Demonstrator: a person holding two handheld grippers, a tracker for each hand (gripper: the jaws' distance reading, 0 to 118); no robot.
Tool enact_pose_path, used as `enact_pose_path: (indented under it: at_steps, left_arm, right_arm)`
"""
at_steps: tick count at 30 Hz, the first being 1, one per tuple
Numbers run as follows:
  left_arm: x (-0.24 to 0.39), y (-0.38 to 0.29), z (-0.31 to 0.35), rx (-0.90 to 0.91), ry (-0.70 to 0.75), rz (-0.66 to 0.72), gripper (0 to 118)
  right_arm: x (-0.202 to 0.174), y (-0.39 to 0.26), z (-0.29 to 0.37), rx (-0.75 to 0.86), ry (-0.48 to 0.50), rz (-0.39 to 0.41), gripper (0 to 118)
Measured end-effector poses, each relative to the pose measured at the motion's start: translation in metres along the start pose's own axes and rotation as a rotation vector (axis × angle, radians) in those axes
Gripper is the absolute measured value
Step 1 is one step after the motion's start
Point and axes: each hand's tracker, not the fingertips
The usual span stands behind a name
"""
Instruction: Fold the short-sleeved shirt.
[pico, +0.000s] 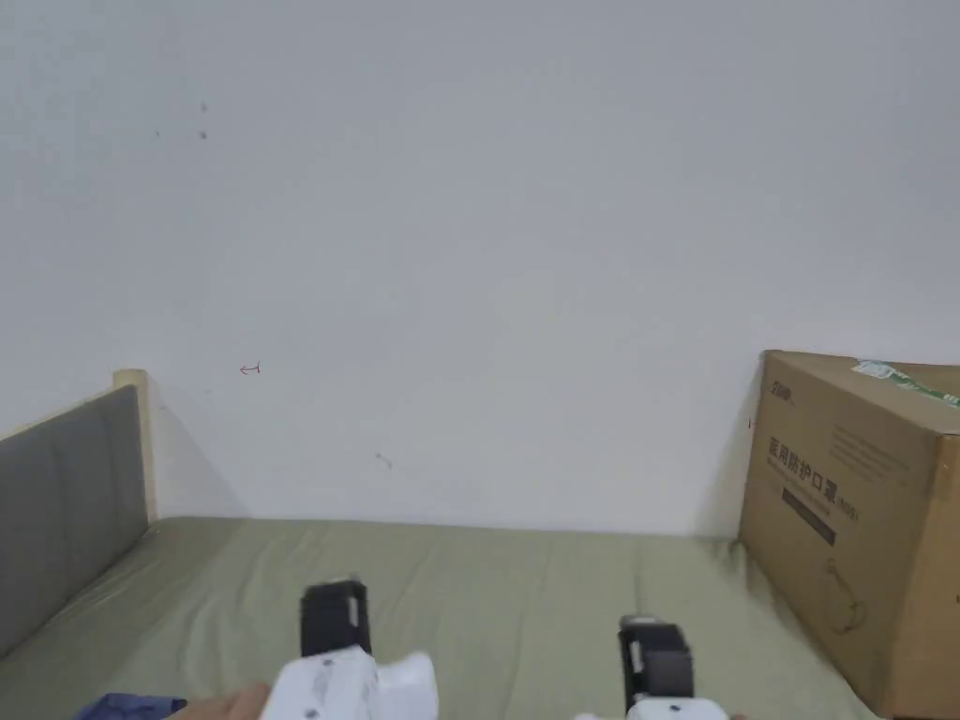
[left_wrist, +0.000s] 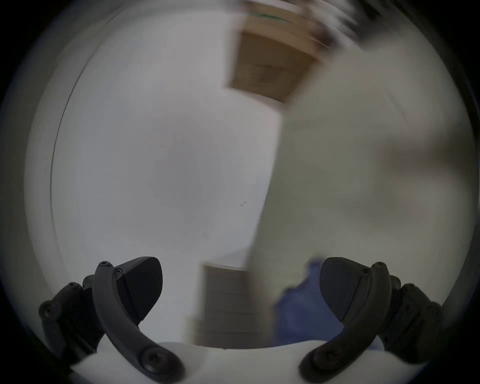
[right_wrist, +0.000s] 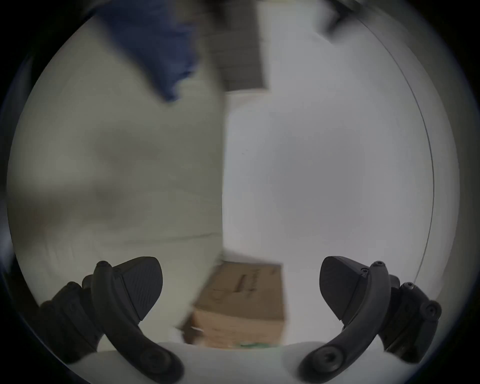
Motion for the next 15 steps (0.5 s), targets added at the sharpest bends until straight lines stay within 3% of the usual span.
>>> enact_pose_path:
  at_steps: [2,4,6,7,8,9,10,15]
  left_arm:
    - [-0.041,-0.008,0.005,0.028,-0.027,0.486,118]
    - [-0.079,-0.004,0.014,0.134,-0.105,0.870,118]
    - [-0.090,-0.016,0.014,0.209,-0.099,1.097,118]
    - [-0.091,-0.017,0.016,0.219,-0.067,1.133,118]
    - [-0.088,-0.015,0.018,0.222,-0.018,1.137,118]
    - [-0.087,-0.013,0.019,0.215,0.011,1.126,118]
    - [-0.084,-0.010,0.020,0.209,0.028,1.102,118]
    - [-0.079,0.003,0.021,0.212,-0.005,1.050,118]
  right_arm:
    - [0.035,-0.004,0.000,-0.015,-0.007,-0.386,118]
    - [0.069,-0.016,0.007,0.040,0.022,-0.860,118]
    - [0.087,-0.034,0.013,0.113,0.084,-1.278,118]
    - [0.087,-0.040,0.014,0.149,0.092,-1.401,118]
    - [0.087,-0.044,0.015,0.160,0.078,-1.479,118]
    - [0.088,-0.038,0.028,0.148,0.028,-1.495,118]
    - [0.084,-0.037,0.030,0.151,-0.030,-1.496,118]
    - [0.080,-0.030,0.024,0.125,-0.008,-1.440,118]
